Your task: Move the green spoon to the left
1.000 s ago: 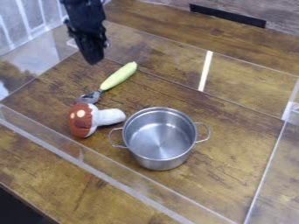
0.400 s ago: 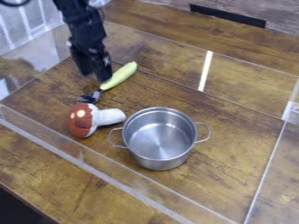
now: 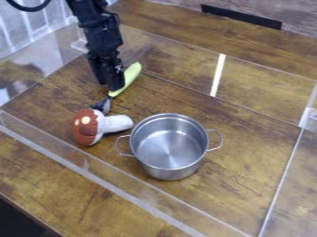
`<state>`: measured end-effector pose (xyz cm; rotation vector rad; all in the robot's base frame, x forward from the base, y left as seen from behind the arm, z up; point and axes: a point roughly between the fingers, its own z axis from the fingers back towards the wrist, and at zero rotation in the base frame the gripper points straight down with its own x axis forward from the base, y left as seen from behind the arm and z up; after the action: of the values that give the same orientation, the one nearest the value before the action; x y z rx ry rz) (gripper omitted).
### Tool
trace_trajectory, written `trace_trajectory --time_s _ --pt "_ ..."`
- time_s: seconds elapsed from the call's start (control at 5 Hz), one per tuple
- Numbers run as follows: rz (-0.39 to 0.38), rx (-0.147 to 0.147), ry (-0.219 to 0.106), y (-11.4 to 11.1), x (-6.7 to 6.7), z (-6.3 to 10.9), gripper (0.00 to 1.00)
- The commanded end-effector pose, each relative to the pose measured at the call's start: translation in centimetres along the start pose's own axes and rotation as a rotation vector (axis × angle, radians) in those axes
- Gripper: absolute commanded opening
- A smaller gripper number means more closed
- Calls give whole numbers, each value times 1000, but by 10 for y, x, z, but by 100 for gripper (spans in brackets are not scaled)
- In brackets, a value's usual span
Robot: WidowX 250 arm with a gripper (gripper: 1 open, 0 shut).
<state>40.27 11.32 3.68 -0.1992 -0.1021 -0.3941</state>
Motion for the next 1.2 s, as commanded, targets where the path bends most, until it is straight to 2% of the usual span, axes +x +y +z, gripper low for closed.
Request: trace_trajectory --time_s 0.0,0.2,0.4,0.6,0.8,1.0 --pt "-18 62 -68 0 10 32 0" --pt "-1 83 -91 -2 7 43 0" --pt "-37 90 -108 -5 1 52 0" --pt "-83 84 -118 -7 -5 53 0" --pt "-77 86 -134 -10 -14 62 0" --pt "-72 64 -130 -9 -20 51 100"
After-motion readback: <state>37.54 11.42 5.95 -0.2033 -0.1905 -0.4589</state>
